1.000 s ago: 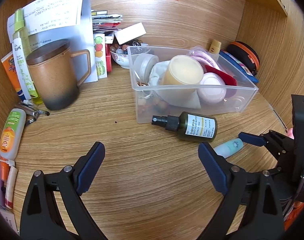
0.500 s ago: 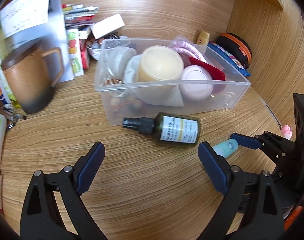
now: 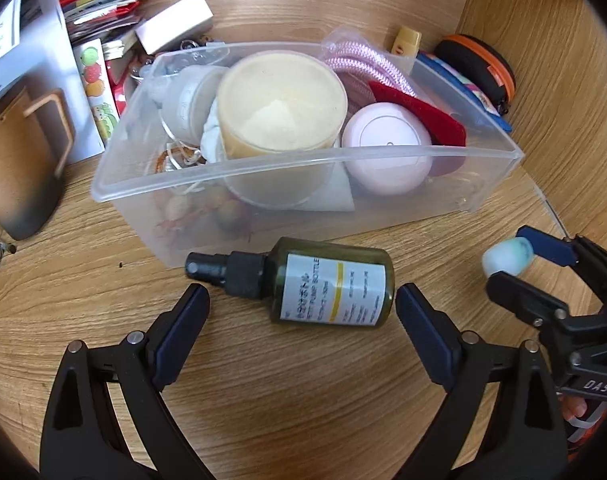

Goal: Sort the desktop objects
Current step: 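Grasp the light blue bottle with the right gripper while the left gripper grasps the green spray bottle, then carry the light blue bottle and green spray bottle over the clear box with both grippers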

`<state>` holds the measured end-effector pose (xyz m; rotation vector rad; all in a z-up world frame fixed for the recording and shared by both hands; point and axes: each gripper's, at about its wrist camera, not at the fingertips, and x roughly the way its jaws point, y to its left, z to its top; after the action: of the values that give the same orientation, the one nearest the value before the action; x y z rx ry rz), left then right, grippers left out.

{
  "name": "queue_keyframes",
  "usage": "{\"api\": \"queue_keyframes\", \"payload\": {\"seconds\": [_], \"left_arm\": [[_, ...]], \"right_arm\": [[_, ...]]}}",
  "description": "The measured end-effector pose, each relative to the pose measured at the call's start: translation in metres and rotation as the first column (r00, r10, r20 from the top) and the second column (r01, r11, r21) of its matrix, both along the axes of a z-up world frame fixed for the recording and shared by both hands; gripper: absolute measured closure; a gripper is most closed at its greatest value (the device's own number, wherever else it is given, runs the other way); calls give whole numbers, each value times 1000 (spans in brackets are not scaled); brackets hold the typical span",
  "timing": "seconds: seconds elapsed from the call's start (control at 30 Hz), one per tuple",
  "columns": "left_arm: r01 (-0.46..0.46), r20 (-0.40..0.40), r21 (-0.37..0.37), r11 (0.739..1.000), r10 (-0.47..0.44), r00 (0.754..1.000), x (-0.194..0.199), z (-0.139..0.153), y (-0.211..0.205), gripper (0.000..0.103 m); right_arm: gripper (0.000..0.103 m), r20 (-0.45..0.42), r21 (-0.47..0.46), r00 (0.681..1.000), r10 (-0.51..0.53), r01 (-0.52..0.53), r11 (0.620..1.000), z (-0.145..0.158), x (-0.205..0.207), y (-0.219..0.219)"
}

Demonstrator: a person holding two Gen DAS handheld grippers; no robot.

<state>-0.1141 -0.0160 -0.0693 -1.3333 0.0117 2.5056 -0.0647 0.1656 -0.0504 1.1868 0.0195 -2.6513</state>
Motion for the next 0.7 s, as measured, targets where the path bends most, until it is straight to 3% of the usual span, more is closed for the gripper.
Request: {"api": "queue_keyframes", "payload": {"seconds": [0.37,0.47,0.6,0.63,0.7], "left_arm": [[-47,-25,-6,999,47,999,-8,-2,3,8],[-50,-58,-2,999,50,997,-5,1,2,19],[-52,-56,10,999,53,997,-6,0,-2,19],[-52,-60,6,999,52,997,-7,0,-1,25],[-40,-73,1,999,40,997,-4,2,1,25]], "right_arm": [[32,-6,-23,1000,13,-13,1000,1,-12,13],[32,-11,-24,1000,16,-16,1000,2,-14,15],[32,-21,-24,1000,20,-20,999,4,-14,16],[32,-26,-24,999,21,-21,999,6,-13,16],[32,-32,-24,999,20,-21,999,7,-12,17]]}}
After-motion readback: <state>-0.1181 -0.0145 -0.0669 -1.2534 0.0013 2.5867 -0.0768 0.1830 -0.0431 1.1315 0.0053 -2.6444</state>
